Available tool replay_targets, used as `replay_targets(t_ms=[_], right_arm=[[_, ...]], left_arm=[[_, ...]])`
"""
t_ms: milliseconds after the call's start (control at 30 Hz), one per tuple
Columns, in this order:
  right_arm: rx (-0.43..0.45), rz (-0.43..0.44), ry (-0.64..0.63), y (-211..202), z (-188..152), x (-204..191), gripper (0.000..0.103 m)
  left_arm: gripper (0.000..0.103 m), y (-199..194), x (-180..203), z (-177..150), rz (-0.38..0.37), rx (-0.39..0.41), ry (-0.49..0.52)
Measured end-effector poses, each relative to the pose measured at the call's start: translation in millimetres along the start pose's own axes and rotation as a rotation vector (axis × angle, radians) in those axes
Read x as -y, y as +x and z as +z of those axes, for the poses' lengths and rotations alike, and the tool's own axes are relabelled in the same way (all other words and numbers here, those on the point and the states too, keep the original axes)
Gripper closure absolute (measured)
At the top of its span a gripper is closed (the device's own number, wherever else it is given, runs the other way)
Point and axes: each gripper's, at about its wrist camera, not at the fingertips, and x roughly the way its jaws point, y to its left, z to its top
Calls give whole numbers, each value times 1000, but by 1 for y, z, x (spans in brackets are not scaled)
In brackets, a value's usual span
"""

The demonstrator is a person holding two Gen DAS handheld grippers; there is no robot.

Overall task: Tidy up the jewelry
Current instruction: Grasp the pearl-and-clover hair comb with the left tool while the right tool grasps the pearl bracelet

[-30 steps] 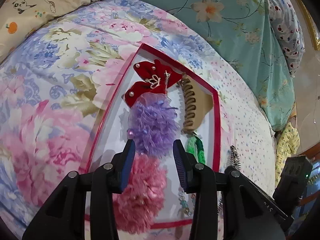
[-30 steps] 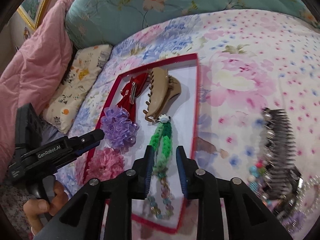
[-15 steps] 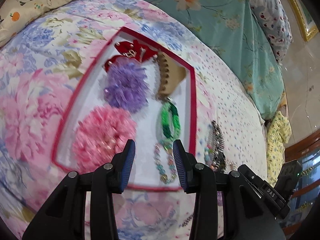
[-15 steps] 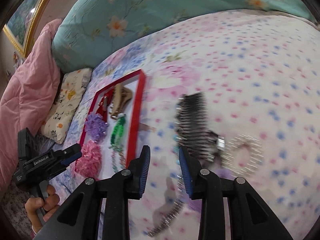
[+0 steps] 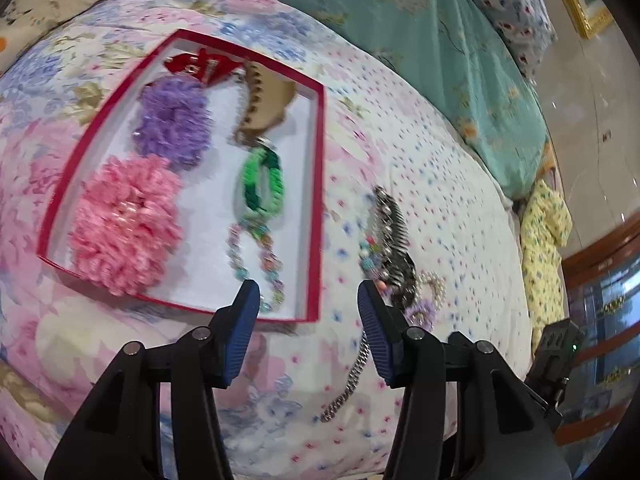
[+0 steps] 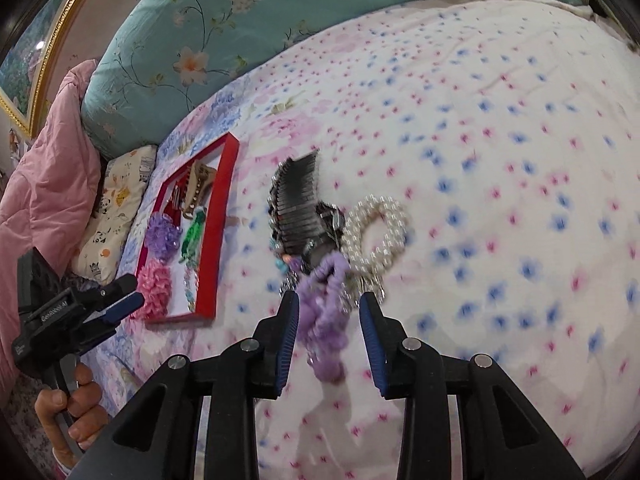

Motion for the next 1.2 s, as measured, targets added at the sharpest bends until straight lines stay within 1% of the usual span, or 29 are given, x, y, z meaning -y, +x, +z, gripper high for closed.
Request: replay_targets(t_ms=[200,433,533,633,767,800,867,933,1000,1033,1100,1167,1200], right_arm=[[-18,13,0,7,-6,0,69],[-52,13,-5,25,-9,-1,69],[-31,1,2,22,-7,3,69],[0,-7,24,16,2,12,69],[43,-47,53,14,21,29,69],[46,-62,52,16,26,32,69],[25,-75,55,27,33,38,69],[12,-71,51,38,37,41,74],[18,-70,15,44,39,36,74],[13,-67,5,47,40,34,74],[12,-65,-14,51,41,31,75],[13,-80,-32,52,40,29,84],[11,-96,-37,52,40,30,91]], left_arm=[[53,4,17,-6,-2,-17,38],[54,11,23,-6,7,-39,49],[53,13,27,-5,9,-42,56],[53,21,32,-2,7,-54,63],[53,36,47,6,-3,-74,88],[53,42,53,8,-7,-79,97],[53,50,62,12,-12,-88,112],[53,62,71,17,-11,-101,127],[53,73,76,22,-15,-120,135],[51,78,78,25,-14,-126,139],[50,92,84,30,-6,-144,145],[50,104,88,32,-8,-161,153],[50,109,91,33,-5,-167,158]])
